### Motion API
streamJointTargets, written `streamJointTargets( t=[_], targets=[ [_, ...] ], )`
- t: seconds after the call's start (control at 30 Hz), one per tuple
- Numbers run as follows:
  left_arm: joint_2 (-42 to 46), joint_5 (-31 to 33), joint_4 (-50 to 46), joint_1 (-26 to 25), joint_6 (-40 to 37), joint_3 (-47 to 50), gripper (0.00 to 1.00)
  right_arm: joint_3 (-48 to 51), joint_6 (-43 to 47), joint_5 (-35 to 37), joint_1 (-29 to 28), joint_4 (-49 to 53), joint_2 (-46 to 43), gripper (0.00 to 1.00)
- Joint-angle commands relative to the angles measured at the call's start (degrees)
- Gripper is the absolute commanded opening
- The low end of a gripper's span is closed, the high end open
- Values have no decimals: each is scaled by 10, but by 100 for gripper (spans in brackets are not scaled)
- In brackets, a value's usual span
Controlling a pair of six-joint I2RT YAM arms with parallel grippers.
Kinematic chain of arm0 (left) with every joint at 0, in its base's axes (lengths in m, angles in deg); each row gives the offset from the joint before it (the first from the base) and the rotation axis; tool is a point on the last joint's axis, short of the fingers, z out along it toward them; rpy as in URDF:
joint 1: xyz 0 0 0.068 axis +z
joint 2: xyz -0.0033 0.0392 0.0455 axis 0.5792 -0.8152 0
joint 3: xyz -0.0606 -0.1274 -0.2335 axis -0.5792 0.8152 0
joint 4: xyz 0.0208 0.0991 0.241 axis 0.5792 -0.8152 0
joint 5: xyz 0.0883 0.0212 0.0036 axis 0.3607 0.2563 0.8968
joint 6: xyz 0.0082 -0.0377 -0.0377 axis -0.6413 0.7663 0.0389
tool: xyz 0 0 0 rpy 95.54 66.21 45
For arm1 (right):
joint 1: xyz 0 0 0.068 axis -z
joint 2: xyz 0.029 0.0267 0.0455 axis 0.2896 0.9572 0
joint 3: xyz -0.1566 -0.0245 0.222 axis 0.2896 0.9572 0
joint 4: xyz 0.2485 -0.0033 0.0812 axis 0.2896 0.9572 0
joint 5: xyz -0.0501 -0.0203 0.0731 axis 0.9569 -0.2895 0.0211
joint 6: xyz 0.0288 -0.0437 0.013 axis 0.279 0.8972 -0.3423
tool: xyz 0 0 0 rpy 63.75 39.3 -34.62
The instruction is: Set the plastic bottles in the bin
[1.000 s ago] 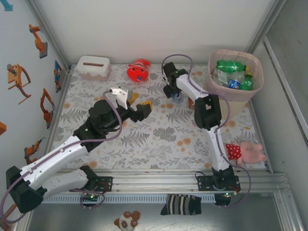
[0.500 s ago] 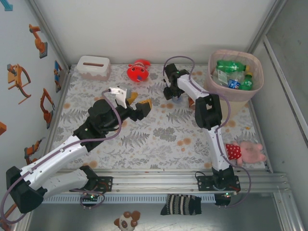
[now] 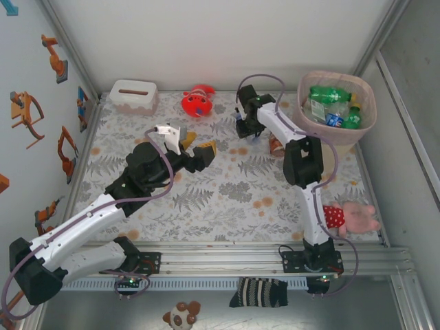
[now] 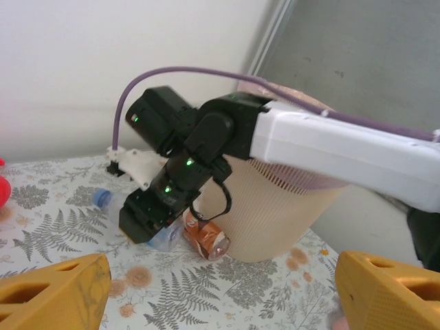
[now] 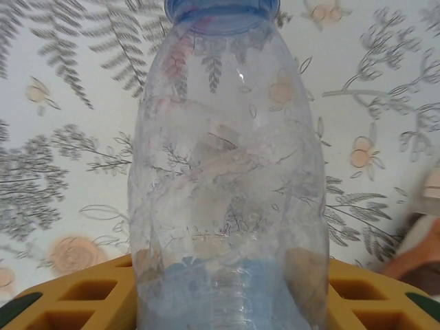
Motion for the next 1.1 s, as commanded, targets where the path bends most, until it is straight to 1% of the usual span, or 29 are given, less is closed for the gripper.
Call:
streamJointTargets(
  t=[0.0, 0.3, 0.57, 0.77, 1.07],
  targets=[
    [10, -9, 22, 4, 10, 8, 85, 3, -16, -13, 0, 17, -65, 49],
    [11, -10, 25, 4, 12, 10, 84, -24, -16, -12, 3, 43, -166, 49],
    [11, -10, 30, 4, 14, 15, 84, -72, -9, -17, 34, 77, -245, 49],
    [7, -13, 34, 7, 15, 13, 84, -77, -10, -31, 83, 92, -314, 49],
    [-1, -17, 43, 8, 18, 12, 84, -27, -10, -79, 200, 100, -387, 49]
  ],
)
